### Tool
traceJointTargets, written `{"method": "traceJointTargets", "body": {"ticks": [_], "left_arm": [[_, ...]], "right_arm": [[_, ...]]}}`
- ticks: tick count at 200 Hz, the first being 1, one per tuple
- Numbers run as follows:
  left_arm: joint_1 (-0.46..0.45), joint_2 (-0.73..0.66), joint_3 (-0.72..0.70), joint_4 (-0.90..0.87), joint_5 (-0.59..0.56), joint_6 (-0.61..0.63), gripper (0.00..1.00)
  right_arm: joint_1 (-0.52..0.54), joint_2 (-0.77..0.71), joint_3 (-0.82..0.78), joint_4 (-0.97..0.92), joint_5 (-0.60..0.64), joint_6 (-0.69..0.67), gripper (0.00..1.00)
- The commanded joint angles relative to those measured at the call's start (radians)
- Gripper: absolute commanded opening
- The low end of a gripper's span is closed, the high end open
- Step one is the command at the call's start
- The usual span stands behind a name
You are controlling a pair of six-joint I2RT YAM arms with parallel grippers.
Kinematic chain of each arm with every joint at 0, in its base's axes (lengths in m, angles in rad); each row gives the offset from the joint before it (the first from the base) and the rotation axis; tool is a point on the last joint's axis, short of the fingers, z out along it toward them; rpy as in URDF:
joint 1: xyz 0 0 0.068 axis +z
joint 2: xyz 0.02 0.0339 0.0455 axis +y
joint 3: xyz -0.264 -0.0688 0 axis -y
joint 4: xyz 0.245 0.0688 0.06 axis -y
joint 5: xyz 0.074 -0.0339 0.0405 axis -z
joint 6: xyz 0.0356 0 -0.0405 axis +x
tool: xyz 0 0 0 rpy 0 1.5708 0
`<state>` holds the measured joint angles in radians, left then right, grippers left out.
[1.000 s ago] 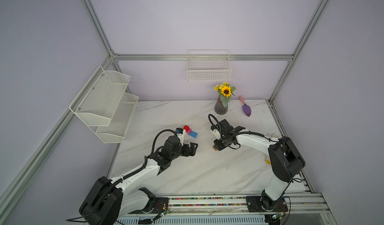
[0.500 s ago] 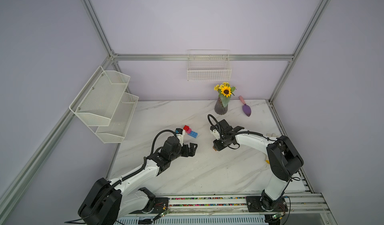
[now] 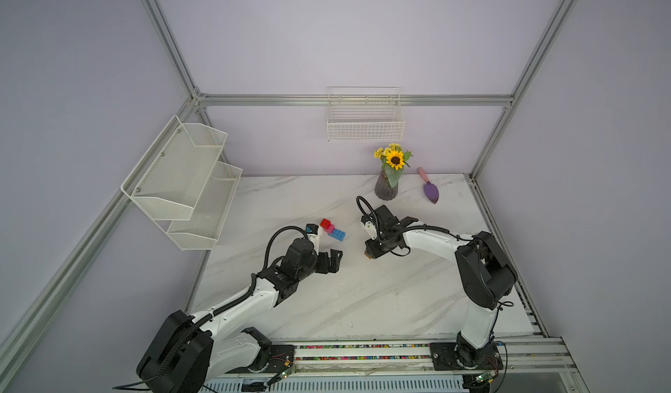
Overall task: Assemble the letter v with lego
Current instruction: Assemble the lego brick with the lego brick.
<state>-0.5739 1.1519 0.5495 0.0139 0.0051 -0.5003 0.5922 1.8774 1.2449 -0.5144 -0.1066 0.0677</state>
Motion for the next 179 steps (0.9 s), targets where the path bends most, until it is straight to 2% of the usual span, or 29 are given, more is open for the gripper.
{"method": "traceJointTargets", "body": {"ticks": [1, 63, 115, 179], "left_arm": [[0.015, 0.003, 0.040, 0.016, -0.037, 0.037, 1.00], [0.031, 0.015, 0.047, 0.012, -0.017, 0.029, 1.00], [0.032, 0.005, 0.031, 0.006, -0.024, 0.022, 1.00], [0.032, -0.037, 0.037, -0.042, -0.059, 0.032, 1.00]], "right_arm": [[0.018, 0.103, -0.014, 0.007, -0.032, 0.058, 0.26], [0.087, 0.186, 0.110, -0.129, 0.067, -0.043, 0.26], [0.087, 0.170, 0.137, -0.208, 0.033, -0.137, 0.25], [0.087, 0.191, 0.137, -0.212, 0.018, -0.214, 0.25]]}}
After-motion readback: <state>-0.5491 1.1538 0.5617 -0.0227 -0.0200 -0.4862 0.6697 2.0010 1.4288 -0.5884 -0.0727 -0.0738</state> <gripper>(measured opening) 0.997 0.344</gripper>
